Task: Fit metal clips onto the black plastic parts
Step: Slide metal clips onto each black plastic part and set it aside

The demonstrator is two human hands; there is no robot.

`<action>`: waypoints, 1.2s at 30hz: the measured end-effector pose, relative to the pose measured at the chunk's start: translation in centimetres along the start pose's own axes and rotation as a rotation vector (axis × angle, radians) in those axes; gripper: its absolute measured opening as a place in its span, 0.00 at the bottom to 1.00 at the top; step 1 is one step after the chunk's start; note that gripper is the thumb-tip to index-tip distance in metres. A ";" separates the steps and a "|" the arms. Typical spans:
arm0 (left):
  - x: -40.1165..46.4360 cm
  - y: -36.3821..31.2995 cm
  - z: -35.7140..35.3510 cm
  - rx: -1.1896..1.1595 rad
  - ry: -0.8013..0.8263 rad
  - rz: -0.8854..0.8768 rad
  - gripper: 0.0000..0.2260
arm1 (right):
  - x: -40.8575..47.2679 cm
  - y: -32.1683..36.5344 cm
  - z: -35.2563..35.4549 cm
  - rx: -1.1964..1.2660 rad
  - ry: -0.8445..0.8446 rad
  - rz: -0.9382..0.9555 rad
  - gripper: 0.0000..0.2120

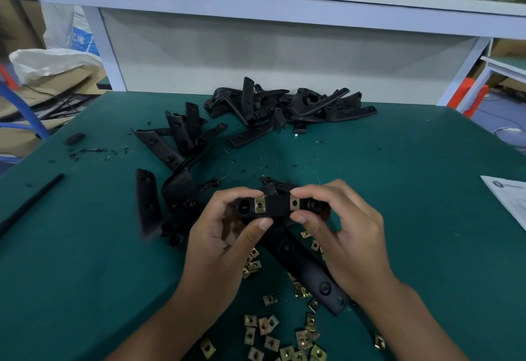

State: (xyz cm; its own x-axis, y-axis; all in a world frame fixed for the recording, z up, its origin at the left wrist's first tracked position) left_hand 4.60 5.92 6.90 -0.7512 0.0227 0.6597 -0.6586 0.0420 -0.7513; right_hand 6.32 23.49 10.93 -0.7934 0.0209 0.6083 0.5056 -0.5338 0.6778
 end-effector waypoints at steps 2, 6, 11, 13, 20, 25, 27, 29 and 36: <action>0.0 0.0 0.0 0.000 0.001 0.003 0.11 | 0.0 -0.2 0.0 0.008 0.001 -0.007 0.10; 0.0 0.2 0.0 0.002 -0.004 0.020 0.10 | 0.1 -0.5 -0.1 0.022 0.002 -0.032 0.12; 0.1 0.1 -0.1 0.061 -0.001 0.024 0.10 | 0.3 -0.4 0.2 0.031 -0.002 -0.051 0.13; 0.1 -0.1 -0.2 0.085 -0.011 0.037 0.11 | 0.3 -0.1 0.6 0.038 -0.008 -0.065 0.12; 0.1 -2.9 -4.1 -0.070 0.085 0.071 0.10 | -1.7 1.8 6.1 -0.085 -0.029 -0.154 0.10; -2.3 -6.7 -12.2 -0.145 0.315 0.049 0.15 | -7.4 3.6 15.1 -0.226 -0.152 -0.251 0.09; -3.7 -8.5 -16.6 -0.180 0.423 0.011 0.16 | -10.5 4.5 19.5 -0.300 -0.225 -0.303 0.08; -5.8 -10.2 -21.3 -0.206 0.544 -0.011 0.15 | -13.7 5.4 23.7 -0.407 -0.300 -0.353 0.08; -12.8 -17.2 -34.7 -0.205 0.798 -0.196 0.13 | -25.1 7.4 36.0 -0.676 -0.483 -0.636 0.06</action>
State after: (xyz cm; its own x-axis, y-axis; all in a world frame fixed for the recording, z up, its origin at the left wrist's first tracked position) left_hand 27.14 39.52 11.94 -0.3169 0.6909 0.6498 -0.6948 0.2972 -0.6549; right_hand 42.19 49.40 15.54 -0.5513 0.7201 0.4213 -0.3708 -0.6638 0.6495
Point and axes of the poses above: each hand's wrist, its own x-axis towards the middle knuckle, its own z-axis out of the back of the hand, y = z × x, the point moved 9 cm from there along x, towards the middle knuckle, and after that the axes turned 12 degrees about -z, right-handed, at the moved point
